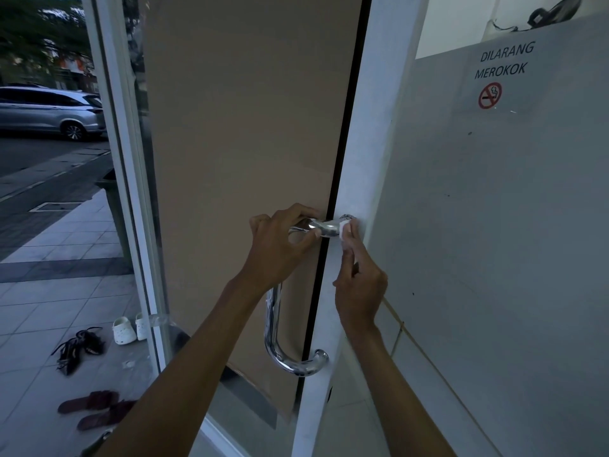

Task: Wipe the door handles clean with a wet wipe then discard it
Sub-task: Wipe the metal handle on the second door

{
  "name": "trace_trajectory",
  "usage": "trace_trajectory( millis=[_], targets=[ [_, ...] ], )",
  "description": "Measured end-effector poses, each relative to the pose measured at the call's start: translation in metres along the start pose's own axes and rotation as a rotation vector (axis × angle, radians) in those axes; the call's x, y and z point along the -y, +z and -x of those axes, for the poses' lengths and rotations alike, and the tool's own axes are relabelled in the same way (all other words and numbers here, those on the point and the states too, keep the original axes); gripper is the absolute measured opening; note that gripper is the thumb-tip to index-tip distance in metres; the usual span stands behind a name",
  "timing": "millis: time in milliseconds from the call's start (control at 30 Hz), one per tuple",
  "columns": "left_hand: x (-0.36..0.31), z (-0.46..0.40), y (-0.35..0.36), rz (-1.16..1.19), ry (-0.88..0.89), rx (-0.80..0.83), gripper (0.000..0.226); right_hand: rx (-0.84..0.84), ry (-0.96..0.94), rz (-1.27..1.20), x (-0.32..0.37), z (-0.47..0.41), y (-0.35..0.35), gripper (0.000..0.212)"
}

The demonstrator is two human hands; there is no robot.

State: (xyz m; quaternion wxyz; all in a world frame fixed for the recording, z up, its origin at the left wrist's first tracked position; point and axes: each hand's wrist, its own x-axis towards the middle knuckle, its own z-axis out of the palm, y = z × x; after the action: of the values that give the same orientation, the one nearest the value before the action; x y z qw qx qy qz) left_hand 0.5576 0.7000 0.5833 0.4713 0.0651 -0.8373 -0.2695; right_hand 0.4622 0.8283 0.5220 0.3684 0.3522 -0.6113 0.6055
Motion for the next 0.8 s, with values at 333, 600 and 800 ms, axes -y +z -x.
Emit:
trace_trajectory(
  millis=[333,600,800],
  targets=[
    [0.001,0.0,0.001,0.008,0.006,-0.001,0.023,-0.006,0.016,-0.07,-0.007,0.005,0.006,0.035],
    [0.004,-0.001,0.003,0.017,0.012,-0.004,0.023,0.072,0.021,-0.046,-0.007,-0.009,0.003,0.035],
    [0.004,-0.002,0.005,0.013,0.019,-0.005,0.027,0.181,-0.04,0.119,-0.008,-0.03,-0.009,0.031]
  ],
)
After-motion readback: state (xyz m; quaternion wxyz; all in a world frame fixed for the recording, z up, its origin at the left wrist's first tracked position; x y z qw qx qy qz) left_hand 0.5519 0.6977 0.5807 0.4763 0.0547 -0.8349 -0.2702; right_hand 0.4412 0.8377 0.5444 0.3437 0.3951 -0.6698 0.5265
